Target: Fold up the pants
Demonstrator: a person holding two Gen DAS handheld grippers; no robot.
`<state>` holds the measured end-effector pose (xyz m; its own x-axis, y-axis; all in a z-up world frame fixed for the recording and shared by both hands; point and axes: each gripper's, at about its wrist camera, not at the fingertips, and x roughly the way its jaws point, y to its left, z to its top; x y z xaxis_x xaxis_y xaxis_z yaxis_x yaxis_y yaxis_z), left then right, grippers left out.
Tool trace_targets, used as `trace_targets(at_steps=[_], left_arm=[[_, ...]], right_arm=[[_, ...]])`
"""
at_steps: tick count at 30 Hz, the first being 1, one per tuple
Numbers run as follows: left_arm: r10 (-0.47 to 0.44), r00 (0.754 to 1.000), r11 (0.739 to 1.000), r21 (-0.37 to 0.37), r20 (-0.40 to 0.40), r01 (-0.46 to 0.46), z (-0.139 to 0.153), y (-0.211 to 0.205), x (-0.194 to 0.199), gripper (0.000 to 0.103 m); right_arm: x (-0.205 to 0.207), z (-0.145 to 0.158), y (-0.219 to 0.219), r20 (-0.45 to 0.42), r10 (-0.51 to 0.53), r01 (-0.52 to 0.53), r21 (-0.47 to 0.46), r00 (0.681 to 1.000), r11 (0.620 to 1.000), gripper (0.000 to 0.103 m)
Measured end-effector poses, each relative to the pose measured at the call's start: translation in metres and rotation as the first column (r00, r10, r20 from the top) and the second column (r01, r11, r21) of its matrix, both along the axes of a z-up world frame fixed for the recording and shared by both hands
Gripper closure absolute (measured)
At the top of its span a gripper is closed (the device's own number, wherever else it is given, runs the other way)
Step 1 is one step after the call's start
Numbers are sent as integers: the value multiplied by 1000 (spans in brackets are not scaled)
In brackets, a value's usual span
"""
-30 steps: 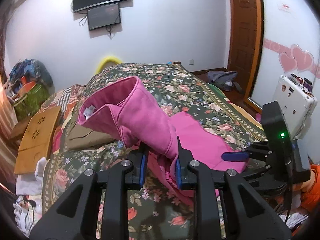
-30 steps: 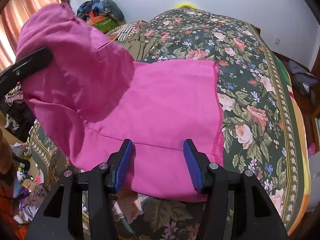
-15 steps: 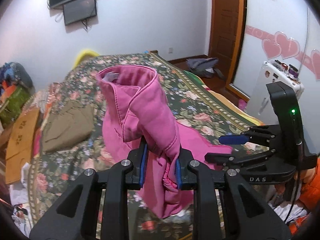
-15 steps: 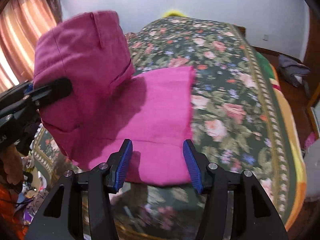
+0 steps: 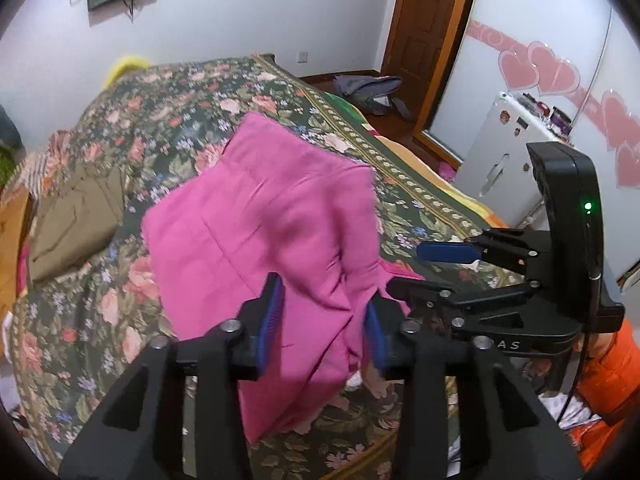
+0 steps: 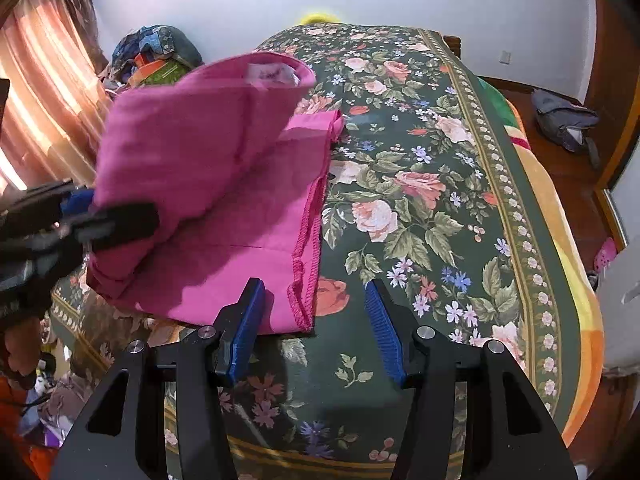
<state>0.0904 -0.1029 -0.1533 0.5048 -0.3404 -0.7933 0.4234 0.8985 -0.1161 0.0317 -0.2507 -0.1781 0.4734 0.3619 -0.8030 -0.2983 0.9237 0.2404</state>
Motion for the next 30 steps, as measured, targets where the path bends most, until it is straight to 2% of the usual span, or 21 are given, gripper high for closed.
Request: trace_targets(at_steps=[5, 7, 12, 17, 22, 30], left_arm=[[13, 1000, 999, -31, -26, -13, 5, 9, -1, 51], [31, 999, 998, -46, -11, -31, 12, 16, -3, 43], [89, 995, 992, -92, 52, -84, 37, 39, -2, 36], [156, 982, 987, -60, 105, -151, 45, 63, 21, 34], [204, 979, 977, -63, 24, -202, 29, 89, 71, 34], [198, 979, 980, 35, -44, -197, -15, 93, 137, 34]], right_arm=[[-1, 0, -1, -7, -2, 2, 1, 1000, 1000, 53], [-1, 2, -3, -4, -6, 6, -5, 1000, 1000, 53], [-4, 13, -7, 20, -21, 21, -10, 1000, 1000, 53], [-4, 32, -10, 62, -34, 34, 11, 997, 999, 53], [-5, 48, -7, 105, -35, 32, 31, 994, 999, 53], [11, 57, 13, 123, -17, 8, 75, 992, 997, 50]])
